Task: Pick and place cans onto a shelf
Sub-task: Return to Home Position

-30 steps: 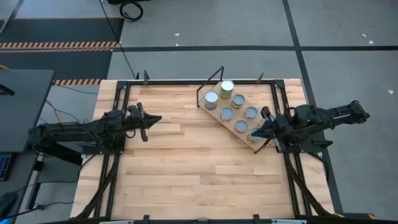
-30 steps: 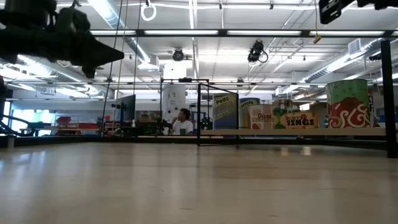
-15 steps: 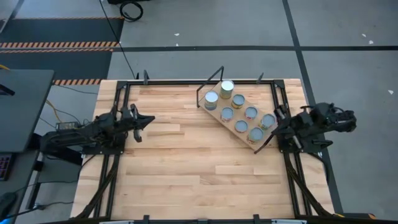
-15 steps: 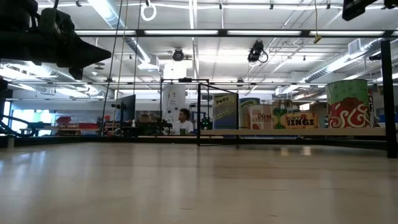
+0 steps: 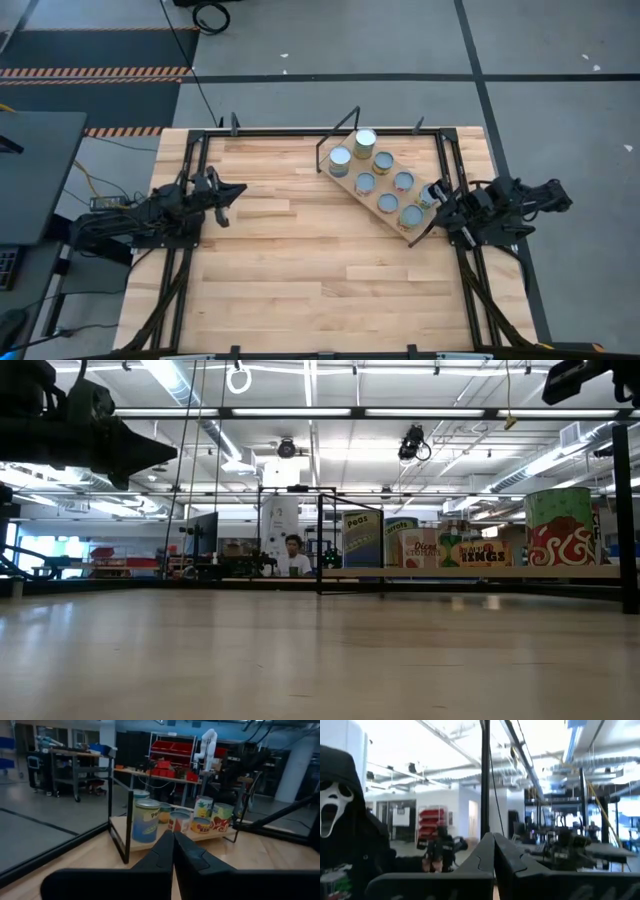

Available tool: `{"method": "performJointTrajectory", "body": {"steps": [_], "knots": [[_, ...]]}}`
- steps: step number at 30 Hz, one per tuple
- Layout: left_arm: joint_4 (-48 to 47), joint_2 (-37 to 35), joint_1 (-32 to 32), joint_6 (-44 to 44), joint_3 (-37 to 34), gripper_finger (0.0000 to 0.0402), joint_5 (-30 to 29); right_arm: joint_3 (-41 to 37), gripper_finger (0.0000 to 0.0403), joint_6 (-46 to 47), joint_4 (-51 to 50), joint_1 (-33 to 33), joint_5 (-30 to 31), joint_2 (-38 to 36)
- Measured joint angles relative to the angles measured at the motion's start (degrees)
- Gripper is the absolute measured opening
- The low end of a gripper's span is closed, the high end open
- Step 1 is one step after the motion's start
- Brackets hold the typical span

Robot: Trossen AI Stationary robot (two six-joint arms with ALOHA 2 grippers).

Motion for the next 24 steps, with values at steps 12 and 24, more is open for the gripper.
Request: {"method": "performJointTrajectory", "body": {"steps": [12, 24], "knots": [[-0.2, 0.1, 0.0, 0.3, 0.0, 0.0014, -0.4, -5.8, 0.0009, -1.4, 5.5, 0.0, 2.6, 0.0], [-0.1, 0.1, 0.0, 0.3, -0.1, 0.0017, -0.4, -5.8, 0.0011, 8.3, -5.2, 0.0, 1.0, 0.2]]}}
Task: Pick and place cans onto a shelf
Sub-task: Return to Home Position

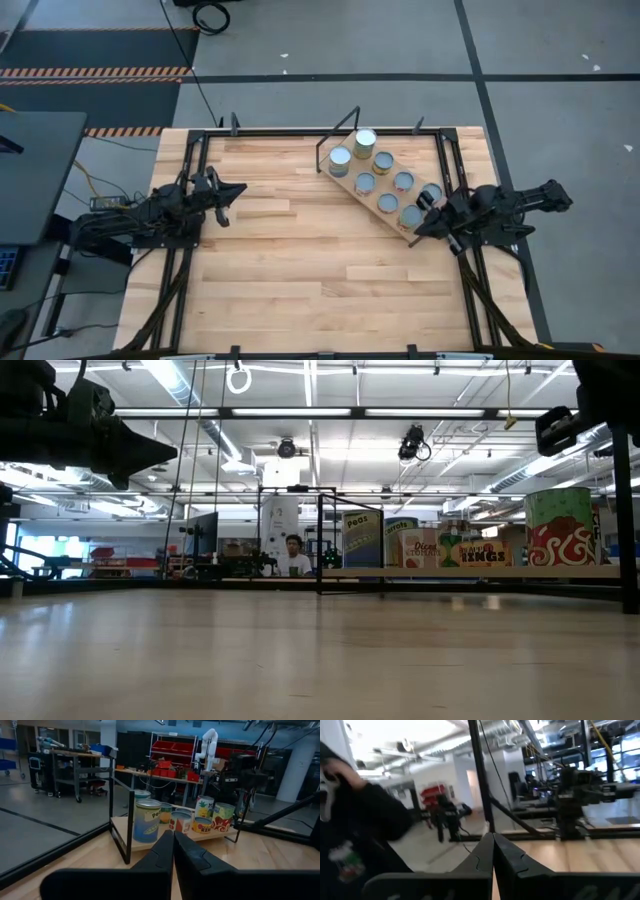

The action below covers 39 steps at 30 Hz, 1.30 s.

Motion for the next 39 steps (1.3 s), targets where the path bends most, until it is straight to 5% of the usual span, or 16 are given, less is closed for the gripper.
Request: {"method": "performJointTrajectory", "body": {"steps": [9, 39], "knots": [[0.0, 0.0, 0.0, 0.0, 0.0, 0.002, 0.0, 0.2, 0.0012, -9.7, -3.6, -0.1, 0.8, 0.0], [0.0, 0.0, 0.0, 0.0, 0.0, 0.0016, 0.0, 0.0, 0.0012, -9.7, 0.9, -0.1, 1.2, 0.1]]}}
